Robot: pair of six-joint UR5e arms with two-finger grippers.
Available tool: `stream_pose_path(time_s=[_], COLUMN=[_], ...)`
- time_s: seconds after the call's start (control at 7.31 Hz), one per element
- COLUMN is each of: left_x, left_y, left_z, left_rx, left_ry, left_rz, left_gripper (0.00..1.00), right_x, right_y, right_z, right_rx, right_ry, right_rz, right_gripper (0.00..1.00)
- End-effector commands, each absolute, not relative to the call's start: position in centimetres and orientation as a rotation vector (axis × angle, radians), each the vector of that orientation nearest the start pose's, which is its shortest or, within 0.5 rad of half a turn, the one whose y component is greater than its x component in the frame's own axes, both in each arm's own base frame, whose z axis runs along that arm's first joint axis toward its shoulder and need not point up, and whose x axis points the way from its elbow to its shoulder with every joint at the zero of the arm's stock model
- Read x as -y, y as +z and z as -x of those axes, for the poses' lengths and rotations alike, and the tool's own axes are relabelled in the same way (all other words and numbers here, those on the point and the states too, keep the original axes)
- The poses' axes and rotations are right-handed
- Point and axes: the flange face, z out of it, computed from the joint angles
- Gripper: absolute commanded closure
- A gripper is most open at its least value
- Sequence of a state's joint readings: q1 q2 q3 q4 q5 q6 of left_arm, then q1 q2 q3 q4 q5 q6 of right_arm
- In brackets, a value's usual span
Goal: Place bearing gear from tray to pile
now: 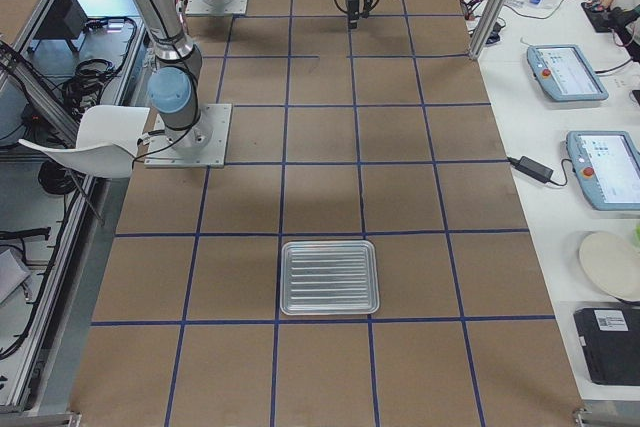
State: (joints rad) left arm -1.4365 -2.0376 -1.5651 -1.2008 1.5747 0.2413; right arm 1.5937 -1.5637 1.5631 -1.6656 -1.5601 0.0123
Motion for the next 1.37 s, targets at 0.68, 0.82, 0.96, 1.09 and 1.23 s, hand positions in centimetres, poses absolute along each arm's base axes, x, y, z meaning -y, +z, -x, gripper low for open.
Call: stream_pose_path(time_s=[0.68, 0.82, 0.96, 1.09, 1.23], left_x=[56.2, 54.7, 53.5, 52.8, 52.3], left_y=[24.6, 23.0, 21.8, 21.4, 21.0], left_z=[-22.2, -22.8, -23.3, -23.9, -24.4], left_rx=[-3.128, -3.147, -3.16, -3.165, -3.171], left_ry=[0.283, 0.323, 0.358, 0.373, 0.387], left_rz=[-0.044, -0.01, 0.02, 0.041, 0.059], left_gripper=[1.0, 1.0, 1.0, 1.0, 1.0], right_x=[50.2, 50.1, 50.1, 50.1, 50.1], right_y=[49.7, 49.7, 49.7, 49.7, 49.6], right_z=[-14.6, -14.6, -14.6, -14.6, -14.6], right_rx=[-3.121, -3.123, -3.125, -3.125, -3.123], right_ry=[-0.148, -0.143, -0.141, -0.141, -0.139], right_rz=[0.02, 0.02, 0.02, 0.022, 0.023], right_gripper=[0.0, 0.0, 0.0, 0.0, 0.0])
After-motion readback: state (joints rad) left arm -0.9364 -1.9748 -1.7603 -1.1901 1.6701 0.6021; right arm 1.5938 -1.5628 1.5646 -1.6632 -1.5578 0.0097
